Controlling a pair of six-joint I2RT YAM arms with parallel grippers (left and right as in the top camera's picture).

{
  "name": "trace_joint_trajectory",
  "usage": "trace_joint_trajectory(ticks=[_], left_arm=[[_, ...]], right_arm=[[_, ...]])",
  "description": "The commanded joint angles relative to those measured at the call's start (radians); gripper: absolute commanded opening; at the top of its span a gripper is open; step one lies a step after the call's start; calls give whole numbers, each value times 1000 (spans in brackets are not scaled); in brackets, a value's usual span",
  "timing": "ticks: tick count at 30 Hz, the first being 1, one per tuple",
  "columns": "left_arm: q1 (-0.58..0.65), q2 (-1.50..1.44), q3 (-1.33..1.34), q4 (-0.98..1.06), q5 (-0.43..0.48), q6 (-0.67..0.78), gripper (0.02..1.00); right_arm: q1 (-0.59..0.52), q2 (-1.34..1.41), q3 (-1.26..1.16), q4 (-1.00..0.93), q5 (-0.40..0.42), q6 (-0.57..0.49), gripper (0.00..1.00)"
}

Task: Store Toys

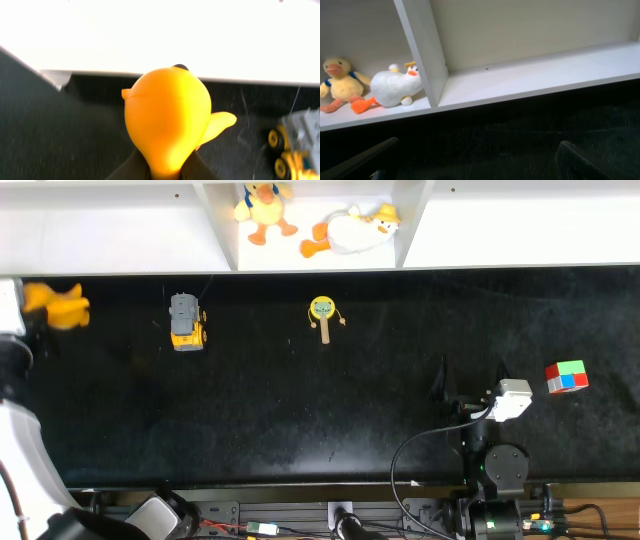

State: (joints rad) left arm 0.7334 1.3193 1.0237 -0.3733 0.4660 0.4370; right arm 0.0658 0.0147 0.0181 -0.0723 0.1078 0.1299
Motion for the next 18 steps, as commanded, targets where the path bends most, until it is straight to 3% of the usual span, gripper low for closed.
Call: trace_joint_trajectory(ticks=[1, 3, 7, 18], left_arm=[[-50, 85, 128, 5, -53, -113, 53], [-71, 117, 164, 6, -64, -142, 60], [-125, 123, 170, 16, -222, -243, 77], [-241, 131, 170, 122, -344, -348, 97]], right_arm=[[-3, -11, -14, 3, -7, -3, 993], [-3, -11, -14, 3, -7, -3, 993], [-3, -11, -14, 3, -7, -3, 996], [-3, -11, -14, 3, -7, -3, 996]])
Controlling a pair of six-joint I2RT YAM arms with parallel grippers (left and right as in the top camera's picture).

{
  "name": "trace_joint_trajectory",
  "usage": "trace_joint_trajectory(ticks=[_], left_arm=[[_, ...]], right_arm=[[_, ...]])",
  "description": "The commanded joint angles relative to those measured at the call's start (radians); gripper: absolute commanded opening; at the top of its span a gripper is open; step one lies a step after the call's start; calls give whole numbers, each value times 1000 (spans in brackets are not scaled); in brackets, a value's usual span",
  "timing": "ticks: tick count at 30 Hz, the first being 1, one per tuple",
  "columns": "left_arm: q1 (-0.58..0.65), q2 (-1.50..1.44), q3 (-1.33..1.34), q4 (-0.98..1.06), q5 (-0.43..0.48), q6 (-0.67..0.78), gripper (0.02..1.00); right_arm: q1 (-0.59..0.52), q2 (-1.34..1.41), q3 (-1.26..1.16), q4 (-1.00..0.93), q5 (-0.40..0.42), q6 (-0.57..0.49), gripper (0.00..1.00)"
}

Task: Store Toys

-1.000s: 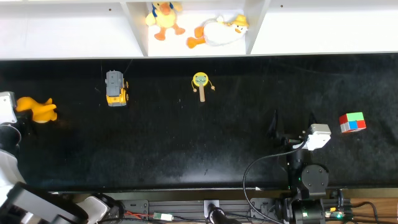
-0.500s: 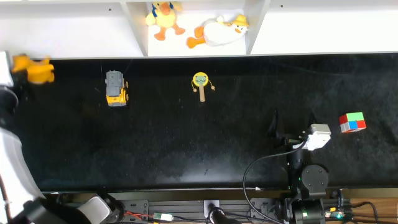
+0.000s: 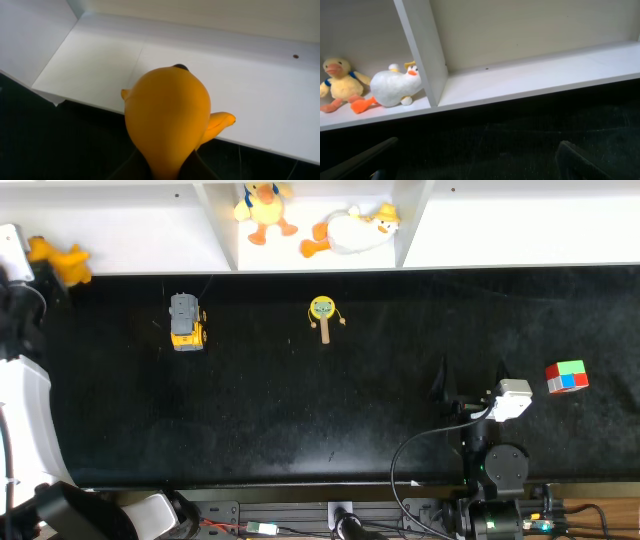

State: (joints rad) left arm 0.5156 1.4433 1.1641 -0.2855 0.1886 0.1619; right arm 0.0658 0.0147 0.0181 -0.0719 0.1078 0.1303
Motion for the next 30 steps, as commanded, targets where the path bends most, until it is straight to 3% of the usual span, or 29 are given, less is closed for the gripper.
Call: trace_joint_trajectory(ticks=[1, 30], left_arm=[[-27, 17, 31, 42, -79, -88, 99], [-30, 196, 145, 46, -113, -128, 77]], right_arm=[[-3, -11, -14, 2, -7, -3, 996], [-3, -11, -14, 2, -7, -3, 993]])
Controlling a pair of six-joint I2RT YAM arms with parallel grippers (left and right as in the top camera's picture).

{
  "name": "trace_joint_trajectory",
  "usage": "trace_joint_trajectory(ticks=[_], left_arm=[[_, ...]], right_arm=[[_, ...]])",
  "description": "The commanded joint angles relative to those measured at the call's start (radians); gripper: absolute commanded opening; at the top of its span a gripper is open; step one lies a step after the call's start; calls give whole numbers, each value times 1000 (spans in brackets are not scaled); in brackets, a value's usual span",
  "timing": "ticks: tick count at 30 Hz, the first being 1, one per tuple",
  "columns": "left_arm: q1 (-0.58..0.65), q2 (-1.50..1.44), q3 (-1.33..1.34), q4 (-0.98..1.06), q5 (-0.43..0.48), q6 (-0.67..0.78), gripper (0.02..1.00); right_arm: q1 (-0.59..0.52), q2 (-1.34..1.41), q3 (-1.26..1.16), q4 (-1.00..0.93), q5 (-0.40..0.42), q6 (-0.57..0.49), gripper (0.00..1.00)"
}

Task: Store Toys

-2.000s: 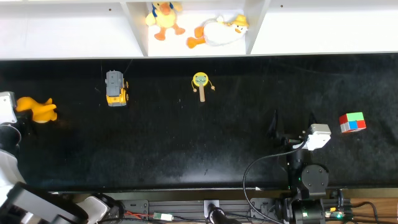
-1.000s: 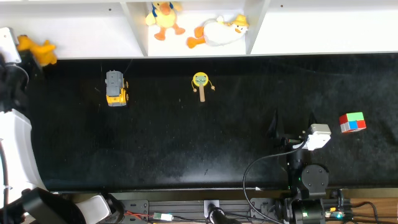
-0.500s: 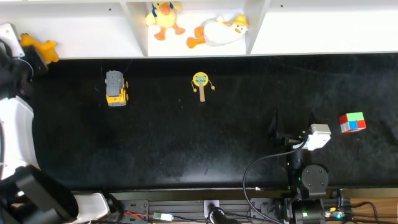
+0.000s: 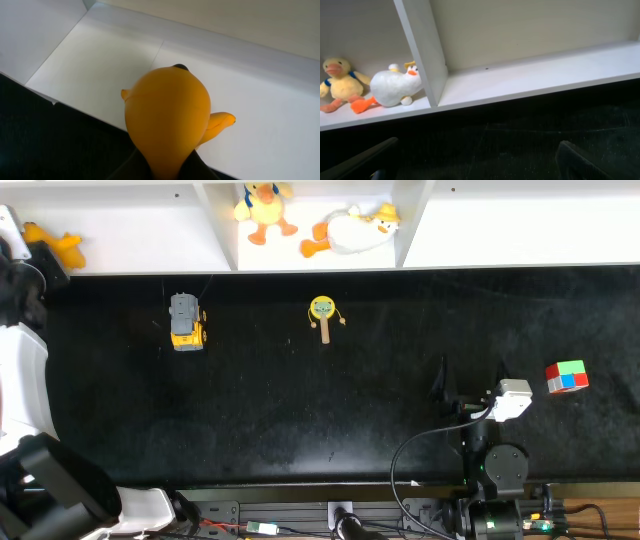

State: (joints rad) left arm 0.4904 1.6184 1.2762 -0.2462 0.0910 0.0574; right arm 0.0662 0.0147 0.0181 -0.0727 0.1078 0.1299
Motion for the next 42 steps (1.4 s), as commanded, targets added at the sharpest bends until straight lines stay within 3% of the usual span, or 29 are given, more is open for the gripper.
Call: trace_joint_trajectory(ticks=[1, 21, 26, 31, 32, 42], left_arm=[[-5, 27, 32, 6, -15, -30, 75], [-44, 80, 33, 50, -15, -32, 112], [-44, 80, 33, 53, -14, -32, 332], [-44, 80, 33, 55, -15, -33, 921], [-44, 80, 33, 55, -15, -32, 998], [-45, 80, 33, 68, -14, -32, 998]], right_arm=[[-4, -11, -14, 3, -7, -3, 993], [-4, -11, -14, 3, -7, -3, 996], [-4, -11, -14, 3, -7, -3, 993], [-4, -11, -14, 3, -7, -3, 993], [-4, -11, -14, 3, -7, -3, 993], [-4, -11, -14, 3, -7, -3, 996]])
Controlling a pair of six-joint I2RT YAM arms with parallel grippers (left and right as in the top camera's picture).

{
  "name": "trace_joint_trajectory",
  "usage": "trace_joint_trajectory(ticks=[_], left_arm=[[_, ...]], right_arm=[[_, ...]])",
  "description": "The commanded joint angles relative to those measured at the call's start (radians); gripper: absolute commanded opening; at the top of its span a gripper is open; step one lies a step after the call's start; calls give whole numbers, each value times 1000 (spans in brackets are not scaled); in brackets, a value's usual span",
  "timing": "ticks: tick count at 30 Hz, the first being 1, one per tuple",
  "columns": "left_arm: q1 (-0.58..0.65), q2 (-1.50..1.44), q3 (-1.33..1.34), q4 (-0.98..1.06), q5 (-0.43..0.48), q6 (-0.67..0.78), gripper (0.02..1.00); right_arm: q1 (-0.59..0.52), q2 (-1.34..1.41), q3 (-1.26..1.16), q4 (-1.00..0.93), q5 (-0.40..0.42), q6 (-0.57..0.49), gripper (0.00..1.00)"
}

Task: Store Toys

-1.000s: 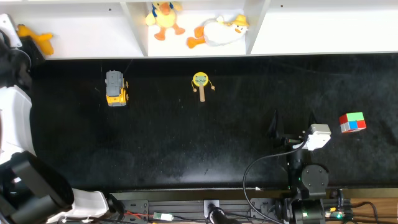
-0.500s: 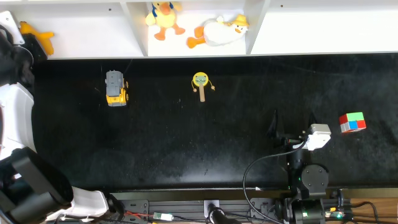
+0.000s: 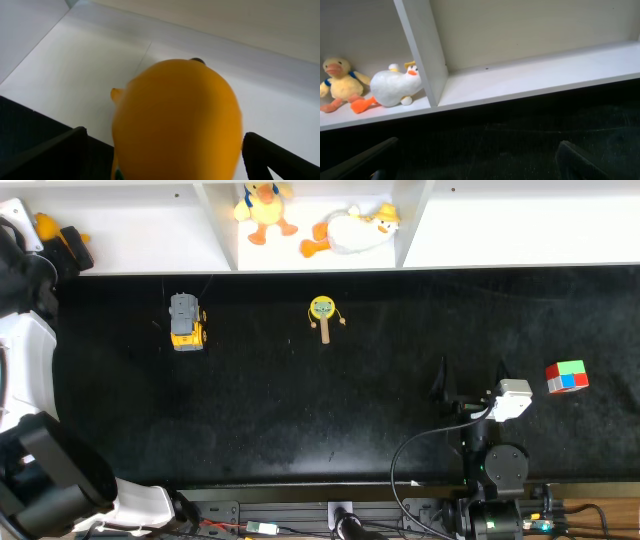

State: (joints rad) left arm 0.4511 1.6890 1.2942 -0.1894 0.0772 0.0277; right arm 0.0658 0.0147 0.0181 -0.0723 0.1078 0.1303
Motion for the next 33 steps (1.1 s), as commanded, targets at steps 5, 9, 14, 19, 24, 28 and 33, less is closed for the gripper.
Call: trace_joint_trajectory(ticks=[5, 9, 14, 19, 24, 28, 33], left_arm=[[-6, -5, 15, 17, -1, -3, 998], [-6, -42, 15, -7, -7, 10, 998], [-6, -106, 14, -104, -46, 20, 998], [-6, -173, 14, -232, -55, 55, 998], [-7, -268, -58, -321, -56, 53, 998], [-15, -399, -213, -337, -14, 47, 998], [-66, -551, -430, -340, 84, 46, 998]], right_arm=[[-3, -11, -14, 3, -7, -3, 996], [-3, -11, -14, 3, -7, -3, 993], [-3, -11, -14, 3, -7, -3, 996], [-3, -11, -14, 3, -7, -3, 996], [-3, -11, -14, 3, -7, -3, 993], [-3, -11, -14, 3, -7, -3, 996], [-3, -11, -14, 3, -7, -3, 996]])
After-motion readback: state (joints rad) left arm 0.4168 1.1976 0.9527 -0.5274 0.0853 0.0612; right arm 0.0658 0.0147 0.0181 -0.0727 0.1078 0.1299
